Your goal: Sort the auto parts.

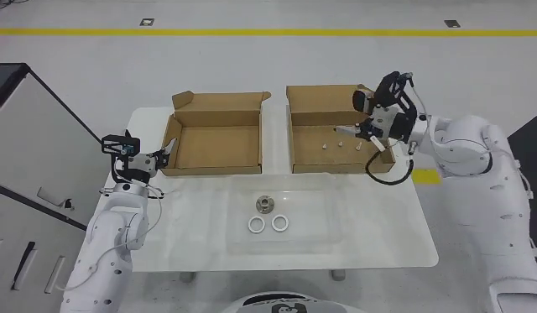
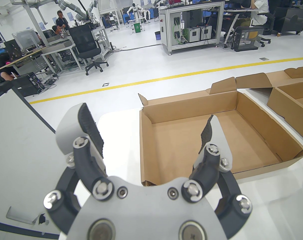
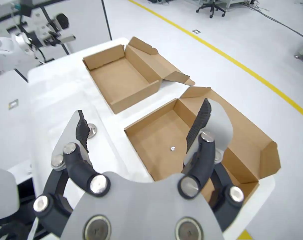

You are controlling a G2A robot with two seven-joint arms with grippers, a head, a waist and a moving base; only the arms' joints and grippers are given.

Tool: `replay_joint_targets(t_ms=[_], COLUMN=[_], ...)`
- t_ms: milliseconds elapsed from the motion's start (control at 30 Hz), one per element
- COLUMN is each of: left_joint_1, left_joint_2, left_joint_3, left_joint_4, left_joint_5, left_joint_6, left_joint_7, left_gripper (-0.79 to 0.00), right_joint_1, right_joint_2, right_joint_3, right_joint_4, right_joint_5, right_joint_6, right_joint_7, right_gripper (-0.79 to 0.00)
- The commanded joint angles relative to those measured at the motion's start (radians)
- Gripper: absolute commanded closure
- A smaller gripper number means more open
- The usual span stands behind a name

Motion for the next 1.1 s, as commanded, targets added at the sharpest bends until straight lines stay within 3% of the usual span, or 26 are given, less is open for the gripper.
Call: replay_joint_targets(t_ms=[0, 233, 400, 900, 1067], left_joint_1=[0.000, 0.000, 0.000, -0.001, -0.027], left_joint_2=[0.000, 0.000, 0.000, 0.001, 0.012], left_joint_3=[0.000, 0.000, 0.000, -0.012, 0.006], left_joint_4=[0.000, 0.000, 0.000, -0.030, -0.156], left_joint_5=[0.000, 0.000, 0.000, -0.004, 0.072], left_joint_6=[0.000, 0.000, 0.000, -0.019, -0.174], left_joint_7=[0.000, 0.000, 0.000, -0.006, -0.200], left_gripper=[-0.785, -0.785, -0.785, -0.785, -0.785], right_joint_1=[-0.037, -0.128, -0.171, -0.171, -0.171], right_joint_2=[0.011, 0.047, 0.075, 0.075, 0.075], right_joint_3=[0.062, 0.203, 0.232, 0.232, 0.232], right_joint_4=[-0.003, 0.019, 0.024, 0.024, 0.024], right_joint_5=[0.134, 0.462, 0.645, 0.645, 0.645], right_joint_6=[-0.025, -0.090, -0.070, -0.070, -0.070], right_joint_7=[0.034, 0.180, 0.201, 0.201, 0.201], right_gripper=[-0.785, -0.785, -0.785, -0.785, -0.785])
